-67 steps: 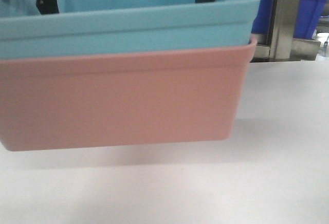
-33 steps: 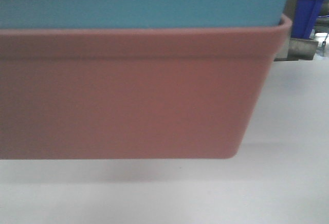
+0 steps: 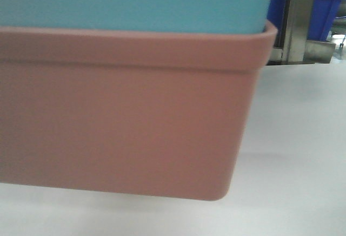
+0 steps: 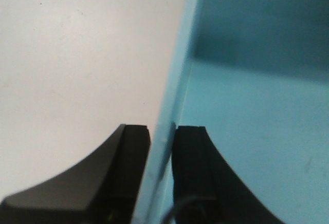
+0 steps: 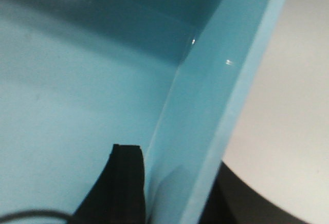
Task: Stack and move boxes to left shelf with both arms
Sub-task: 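Lift the stacked bins off the table with both grippers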
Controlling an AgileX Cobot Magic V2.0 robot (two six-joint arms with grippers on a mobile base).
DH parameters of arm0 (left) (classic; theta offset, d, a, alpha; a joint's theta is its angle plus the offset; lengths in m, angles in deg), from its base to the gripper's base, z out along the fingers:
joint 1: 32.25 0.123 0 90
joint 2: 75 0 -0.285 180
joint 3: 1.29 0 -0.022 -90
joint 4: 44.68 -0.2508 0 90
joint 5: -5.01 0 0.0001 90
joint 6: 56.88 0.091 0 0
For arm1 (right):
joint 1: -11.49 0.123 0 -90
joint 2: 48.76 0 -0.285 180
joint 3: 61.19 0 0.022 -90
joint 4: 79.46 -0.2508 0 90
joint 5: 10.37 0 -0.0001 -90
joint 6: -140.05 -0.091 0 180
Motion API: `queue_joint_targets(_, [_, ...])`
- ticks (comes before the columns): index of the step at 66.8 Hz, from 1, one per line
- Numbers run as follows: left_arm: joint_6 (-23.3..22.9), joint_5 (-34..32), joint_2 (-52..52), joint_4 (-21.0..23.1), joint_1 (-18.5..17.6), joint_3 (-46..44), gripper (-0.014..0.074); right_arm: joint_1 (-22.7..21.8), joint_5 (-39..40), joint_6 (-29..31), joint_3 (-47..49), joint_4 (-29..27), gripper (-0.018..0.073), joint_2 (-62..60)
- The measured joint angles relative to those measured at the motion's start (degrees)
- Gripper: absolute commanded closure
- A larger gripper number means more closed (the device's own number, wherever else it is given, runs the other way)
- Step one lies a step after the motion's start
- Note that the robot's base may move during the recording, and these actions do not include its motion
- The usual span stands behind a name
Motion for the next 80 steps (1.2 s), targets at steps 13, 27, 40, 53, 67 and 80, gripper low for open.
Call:
queue_joint_targets(13, [0.08, -1.64, -2.53, 0.23, 0.0, 0.0, 0.0606, 0.0, -1.45, -0.34, -0.13, 1.14, 0.0503, 0.33])
queue_joint_targets(27, [0.42, -3.68, -3.73, 0.71, 0.0, 0.0, 0.0605, -0.1, -2.68, -0.34, -0.13, 1.92, 0.0503, 0.6])
queue_joint_targets(40, [0.47, -4.14, -3.73, 0.71, 0.0, 0.0, 0.0606, -0.1, -3.0, -0.38, -0.13, 2.19, 0.0503, 0.6])
queue_joint_targets(53, [0.47, -4.33, -3.73, 0.71, 0.0, 0.0, 0.0606, -0.1, -3.0, -0.47, -0.13, 2.19, 0.0503, 0.6])
queue_joint_targets(67, [0.47, -4.27, -3.73, 0.71, 0.0, 0.0, 0.0606, -0.1, -3.03, -0.47, -0.13, 2.19, 0.0503, 0.6])
queue_joint_targets(80, [0.47, -4.36, -3.73, 0.71, 0.0, 0.0, 0.0606, -0.1, -3.25, -0.47, -0.13, 2.19, 0.0503, 0.6])
